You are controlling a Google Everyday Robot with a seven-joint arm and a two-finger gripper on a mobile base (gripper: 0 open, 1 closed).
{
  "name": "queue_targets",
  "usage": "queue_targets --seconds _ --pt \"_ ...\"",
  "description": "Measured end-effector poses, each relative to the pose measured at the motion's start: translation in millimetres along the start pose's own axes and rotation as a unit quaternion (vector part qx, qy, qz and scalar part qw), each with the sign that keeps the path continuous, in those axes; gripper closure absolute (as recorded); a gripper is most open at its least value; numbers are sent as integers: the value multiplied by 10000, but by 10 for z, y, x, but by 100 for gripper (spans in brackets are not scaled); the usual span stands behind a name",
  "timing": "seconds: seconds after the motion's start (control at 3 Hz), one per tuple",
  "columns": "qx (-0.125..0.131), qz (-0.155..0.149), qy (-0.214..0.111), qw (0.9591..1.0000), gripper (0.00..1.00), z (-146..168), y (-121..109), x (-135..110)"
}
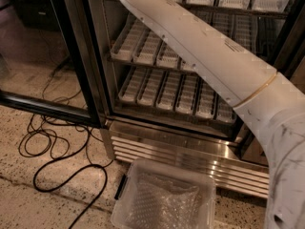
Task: Pick coke can from top shelf of fridge
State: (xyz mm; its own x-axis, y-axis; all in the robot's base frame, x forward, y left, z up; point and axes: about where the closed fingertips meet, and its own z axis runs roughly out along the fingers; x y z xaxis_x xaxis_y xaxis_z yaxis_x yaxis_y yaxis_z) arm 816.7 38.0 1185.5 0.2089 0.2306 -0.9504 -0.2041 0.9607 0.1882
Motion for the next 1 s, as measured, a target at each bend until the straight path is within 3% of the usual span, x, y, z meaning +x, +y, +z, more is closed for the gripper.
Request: queue_targets --seconds 0.33,0.67,1.0 --pt "193 -160 64 9997 100 -37 -48 65" --pt "198 -318 66 9993 100 -39 -53 63" --pt "466 -114 101 9988 100 -245 -118 -17"
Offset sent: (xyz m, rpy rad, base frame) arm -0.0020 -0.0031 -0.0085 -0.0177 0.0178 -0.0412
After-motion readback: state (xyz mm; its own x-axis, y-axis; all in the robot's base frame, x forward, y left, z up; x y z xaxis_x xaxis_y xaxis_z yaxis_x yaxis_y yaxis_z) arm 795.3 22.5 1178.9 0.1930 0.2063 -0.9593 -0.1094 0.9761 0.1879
